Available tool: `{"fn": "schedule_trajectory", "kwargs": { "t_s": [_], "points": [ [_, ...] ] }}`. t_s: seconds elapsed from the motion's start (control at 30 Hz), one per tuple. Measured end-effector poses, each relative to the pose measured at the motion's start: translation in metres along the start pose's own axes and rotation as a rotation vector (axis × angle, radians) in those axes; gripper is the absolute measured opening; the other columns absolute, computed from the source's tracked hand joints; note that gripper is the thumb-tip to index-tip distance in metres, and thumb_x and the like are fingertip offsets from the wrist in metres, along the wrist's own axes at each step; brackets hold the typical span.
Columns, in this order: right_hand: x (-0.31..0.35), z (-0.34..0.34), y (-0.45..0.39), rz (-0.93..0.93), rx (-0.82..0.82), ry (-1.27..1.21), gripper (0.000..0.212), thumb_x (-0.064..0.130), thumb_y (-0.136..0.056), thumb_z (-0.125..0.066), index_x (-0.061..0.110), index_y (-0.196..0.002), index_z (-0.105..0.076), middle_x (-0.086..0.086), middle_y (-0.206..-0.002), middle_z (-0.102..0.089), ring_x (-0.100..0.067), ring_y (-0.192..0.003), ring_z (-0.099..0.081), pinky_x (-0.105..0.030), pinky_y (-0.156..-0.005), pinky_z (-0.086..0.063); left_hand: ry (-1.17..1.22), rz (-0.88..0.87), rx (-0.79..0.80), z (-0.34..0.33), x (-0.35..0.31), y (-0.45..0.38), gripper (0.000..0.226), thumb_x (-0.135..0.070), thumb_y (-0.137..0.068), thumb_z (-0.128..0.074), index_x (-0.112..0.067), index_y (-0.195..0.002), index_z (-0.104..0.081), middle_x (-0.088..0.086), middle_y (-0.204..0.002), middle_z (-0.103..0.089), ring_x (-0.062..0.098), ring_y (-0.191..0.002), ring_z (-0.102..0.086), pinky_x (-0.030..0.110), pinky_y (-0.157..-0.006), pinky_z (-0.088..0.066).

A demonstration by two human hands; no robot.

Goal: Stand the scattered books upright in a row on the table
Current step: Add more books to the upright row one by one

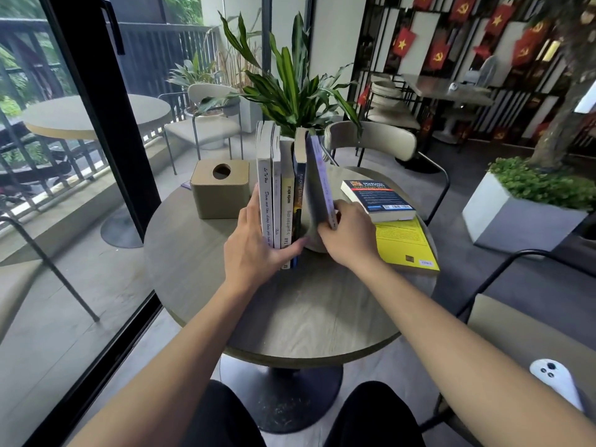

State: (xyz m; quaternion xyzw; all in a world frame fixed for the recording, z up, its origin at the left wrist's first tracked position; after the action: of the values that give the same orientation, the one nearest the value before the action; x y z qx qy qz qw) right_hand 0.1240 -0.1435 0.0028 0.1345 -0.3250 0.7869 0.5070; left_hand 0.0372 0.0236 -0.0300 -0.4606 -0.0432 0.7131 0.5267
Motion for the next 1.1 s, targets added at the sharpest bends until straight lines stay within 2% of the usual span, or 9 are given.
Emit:
{"fn": "schedule_trajectory", "kwargs": {
  "t_s": [0.13,0.3,0.43,0.57,0.6,0.7,0.83,1.0,1.1],
  "points": [
    [0.001,0.009,-0.001,0.036,-0.016,-0.008,0.026,0.009,-0.085,-0.054,0.007,-0.111,-0.058,-0.017,-0.11,-0.062,-0.038,-0.105,-0.055,-0.036,-0.077,-0.041,-0.002,0.005,0.012,0.0,0.0,0.001,0.123,-0.087,-0.059,-0.056,-0.014,-0.153,-0.026,0.007,-0.133,-0.053,0.026,-0.107,-0.06,0.048,-0.08,-0.057],
    [0.002,0.024,0.005,0.108,-0.226,-0.206,0.021,-0.001,-0.083,-0.054,0.003,-0.104,-0.055,-0.015,-0.101,-0.059,-0.033,-0.092,-0.054,-0.037,-0.071,-0.038,-0.019,0.004,0.007,0.001,-0.001,0.001,0.12,-0.084,-0.061,-0.058,-0.014,-0.153,-0.026,0.006,-0.132,-0.053,0.026,-0.106,-0.06,0.049,-0.079,-0.057],
    [0.004,0.018,0.017,0.169,-0.307,-0.321,0.02,0.004,-0.086,-0.055,0.008,-0.104,-0.048,-0.009,-0.097,-0.054,-0.024,-0.082,-0.049,-0.038,-0.068,-0.042,-0.038,-0.012,0.015,-0.001,-0.001,0.001,0.119,-0.083,-0.062,-0.059,-0.016,-0.154,-0.024,0.004,-0.131,-0.053,0.023,-0.106,-0.06,0.045,-0.077,-0.058],
    [-0.006,-0.006,0.03,0.127,-0.249,-0.302,0.016,0.012,-0.088,-0.054,0.012,-0.101,-0.045,-0.006,-0.095,-0.052,-0.022,-0.08,-0.05,-0.044,-0.063,-0.047,-0.031,-0.01,0.007,0.0,-0.001,0.001,0.118,-0.082,-0.062,-0.062,-0.018,-0.154,-0.025,0.001,-0.133,-0.053,0.02,-0.107,-0.059,0.044,-0.079,-0.057],
    [-0.007,-0.009,0.033,0.118,-0.232,-0.303,0.017,0.011,-0.089,-0.056,0.01,-0.102,-0.045,-0.006,-0.096,-0.052,-0.019,-0.079,-0.049,-0.041,-0.062,-0.046,-0.029,-0.012,0.007,0.0,-0.001,0.001,0.118,-0.082,-0.062,-0.062,-0.017,-0.154,-0.025,0.001,-0.133,-0.053,0.019,-0.107,-0.059,0.043,-0.079,-0.057],
    [-0.011,-0.013,0.038,0.091,-0.183,-0.317,0.024,0.003,-0.086,-0.06,0.004,-0.103,-0.044,-0.003,-0.092,-0.049,-0.012,-0.075,-0.043,-0.02,-0.06,-0.032,-0.027,-0.005,0.006,0.001,-0.001,0.002,0.118,-0.082,-0.062,-0.063,-0.017,-0.154,-0.025,0.001,-0.133,-0.053,0.02,-0.106,-0.06,0.043,-0.078,-0.057],
    [-0.009,-0.019,0.037,0.086,-0.031,-0.31,0.031,0.005,-0.087,-0.061,0.003,-0.114,-0.046,-0.004,-0.096,-0.056,-0.015,-0.08,-0.05,-0.018,-0.056,-0.03,-0.022,0.002,0.006,0.0,-0.001,0.002,0.119,-0.082,-0.061,-0.063,-0.019,-0.154,-0.024,0.0,-0.134,-0.053,0.02,-0.106,-0.06,0.044,-0.077,-0.057],
    [-0.002,-0.025,0.038,0.113,0.138,-0.339,0.056,0.002,-0.084,-0.06,0.007,-0.136,-0.039,-0.008,-0.127,-0.055,-0.013,-0.107,-0.051,-0.01,-0.079,-0.034,-0.018,0.006,0.012,0.0,0.001,0.002,0.119,-0.082,-0.062,-0.062,-0.02,-0.155,-0.022,0.0,-0.134,-0.053,0.02,-0.105,-0.061,0.044,-0.078,-0.057],
    [-0.001,-0.028,0.039,0.116,0.202,-0.363,0.063,0.002,-0.083,-0.059,0.013,-0.141,-0.036,-0.006,-0.131,-0.055,-0.013,-0.112,-0.052,-0.018,-0.089,-0.04,-0.02,0.003,0.016,0.0,0.001,0.002,0.119,-0.082,-0.062,-0.062,-0.02,-0.155,-0.022,0.0,-0.134,-0.052,0.02,-0.106,-0.06,0.044,-0.078,-0.057]
  ]
}}
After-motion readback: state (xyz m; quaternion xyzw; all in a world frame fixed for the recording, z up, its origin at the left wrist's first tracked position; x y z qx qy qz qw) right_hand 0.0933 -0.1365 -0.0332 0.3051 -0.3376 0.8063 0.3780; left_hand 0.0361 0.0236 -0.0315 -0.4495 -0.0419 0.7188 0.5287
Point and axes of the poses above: each hand's wrist, its own y-axis away from the middle knuckle, its own z-axis out of the back of the hand, x = y × z, the point moved 9 cm from there along -y, towards the middle knuckle
